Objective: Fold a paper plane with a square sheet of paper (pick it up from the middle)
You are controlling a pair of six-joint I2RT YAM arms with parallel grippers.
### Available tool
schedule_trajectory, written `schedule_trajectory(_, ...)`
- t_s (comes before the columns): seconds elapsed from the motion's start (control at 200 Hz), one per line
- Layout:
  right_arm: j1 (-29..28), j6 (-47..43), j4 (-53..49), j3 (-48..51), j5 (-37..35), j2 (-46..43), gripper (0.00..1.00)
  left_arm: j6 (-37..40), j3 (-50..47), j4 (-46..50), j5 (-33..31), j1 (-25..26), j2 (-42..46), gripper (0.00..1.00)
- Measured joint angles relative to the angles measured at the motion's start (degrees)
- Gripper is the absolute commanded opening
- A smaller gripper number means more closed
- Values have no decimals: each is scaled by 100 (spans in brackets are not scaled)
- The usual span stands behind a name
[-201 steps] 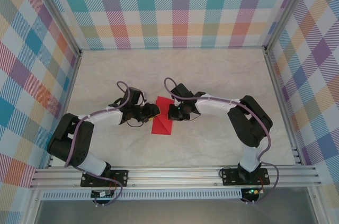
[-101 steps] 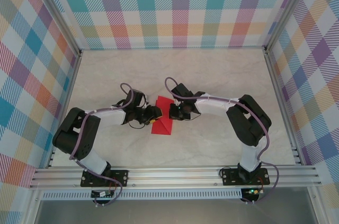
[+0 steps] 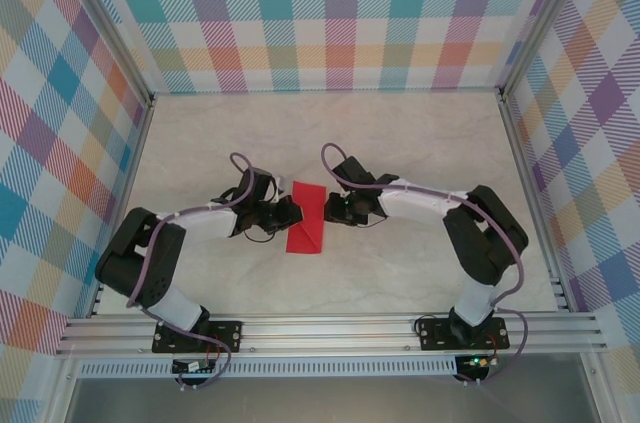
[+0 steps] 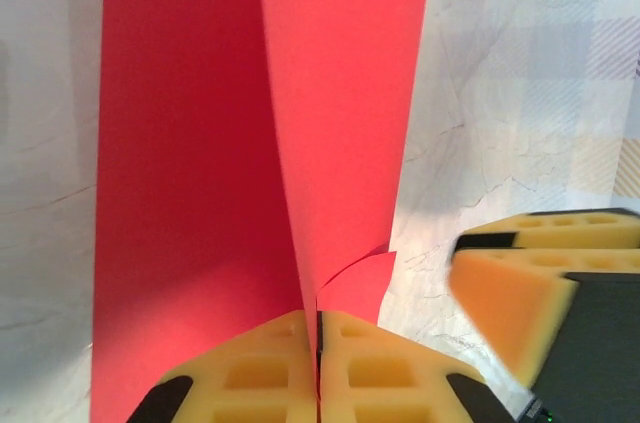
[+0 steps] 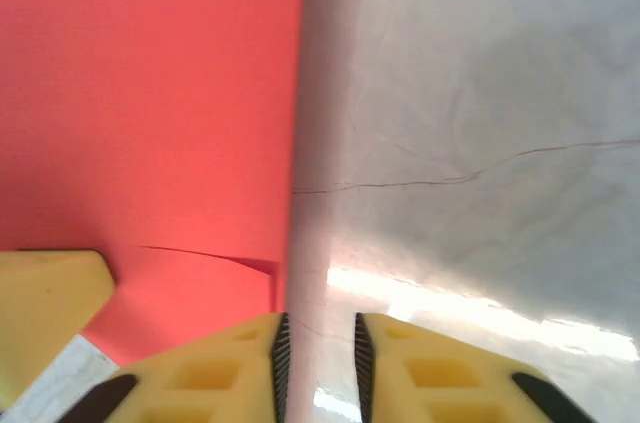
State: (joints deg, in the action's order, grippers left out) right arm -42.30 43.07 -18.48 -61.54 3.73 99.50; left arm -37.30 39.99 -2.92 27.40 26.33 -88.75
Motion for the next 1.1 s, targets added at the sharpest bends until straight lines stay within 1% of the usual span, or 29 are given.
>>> schedule_trajectory(0.075, 28, 0, -129, 33, -321, -396, 47, 155, 90, 420, -236, 17, 358, 4)
schedule_trajectory(0.11, 33, -4, -181, 48, -492, -579, 52, 247, 197, 695, -380, 20, 531, 5)
schedule_trajectory(0.155, 33, 20, -267, 63, -734, -811, 60, 363, 352, 1019, -577, 24, 723, 5)
schedule_trajectory(0.225, 39, 9, -404, 101, -1102, -1110, 70, 535, 667, 1574, -931, 28, 979, 5)
schedule_trajectory(0.285, 59, -20, -529, 138, -1412, -1320, 76, 688, 964, 2063, -1272, 31, 1143, 5)
schedule_trajectory(0.395, 81, 4, -715, 258, -1882, -1596, 84, 962, 1504, 2911, -1954, 50, 1307, 5)
schedule_trajectory(0.54, 127, 37, -881, 492, -2271, -1838, 91, 1257, 2037, 3853, -2968, 101, 1322, 6)
schedule_trajectory(0.715, 199, 151, -970, 737, -2514, -1965, 100, 1447, 2441, 4575, -4039, 308, 1106, 6)
schedule_trajectory(0.935, 315, 315, -1032, 1043, -2592, -2188, 100, 1491, 2796, 4922, -5071, 719, 4, 6)
schedule_trajectory(1.1, 435, 481, -1091, 1176, -2636, -2492, 100, 1462, 3077, 5042, -5637, 957, -863, 6)
